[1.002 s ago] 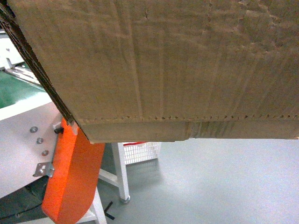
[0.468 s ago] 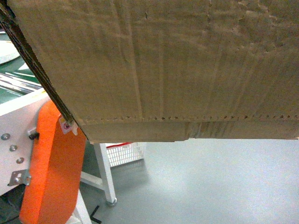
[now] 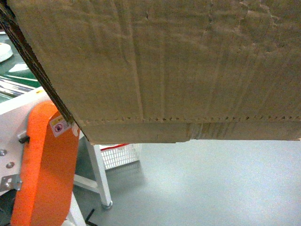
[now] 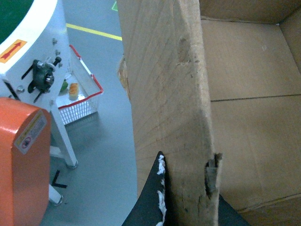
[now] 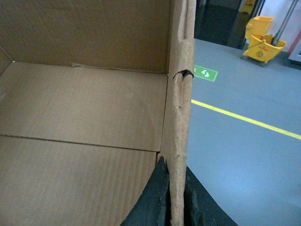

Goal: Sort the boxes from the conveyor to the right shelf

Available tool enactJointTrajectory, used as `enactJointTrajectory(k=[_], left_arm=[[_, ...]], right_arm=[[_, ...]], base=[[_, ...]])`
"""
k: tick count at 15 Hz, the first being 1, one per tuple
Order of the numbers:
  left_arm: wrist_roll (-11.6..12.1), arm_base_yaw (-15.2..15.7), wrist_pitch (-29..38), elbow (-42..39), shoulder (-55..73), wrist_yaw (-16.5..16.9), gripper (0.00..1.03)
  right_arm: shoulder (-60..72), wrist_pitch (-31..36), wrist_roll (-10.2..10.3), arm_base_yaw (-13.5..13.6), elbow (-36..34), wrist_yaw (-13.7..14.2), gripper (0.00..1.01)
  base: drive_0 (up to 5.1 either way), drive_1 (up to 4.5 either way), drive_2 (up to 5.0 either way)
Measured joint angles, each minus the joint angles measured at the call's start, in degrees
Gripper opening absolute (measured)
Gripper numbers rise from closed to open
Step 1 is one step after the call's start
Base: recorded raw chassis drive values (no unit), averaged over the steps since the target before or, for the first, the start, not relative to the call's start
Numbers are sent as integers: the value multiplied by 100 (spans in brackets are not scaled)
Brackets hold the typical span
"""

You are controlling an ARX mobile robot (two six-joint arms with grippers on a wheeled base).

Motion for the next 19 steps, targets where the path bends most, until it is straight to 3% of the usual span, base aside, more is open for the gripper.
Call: enactJointTrajectory(k=[19], left_arm=[[0,0,0,0,0,2,4]], right_arm=[[0,0,0,0,0,2,4]], base=[[-161,-161,-161]])
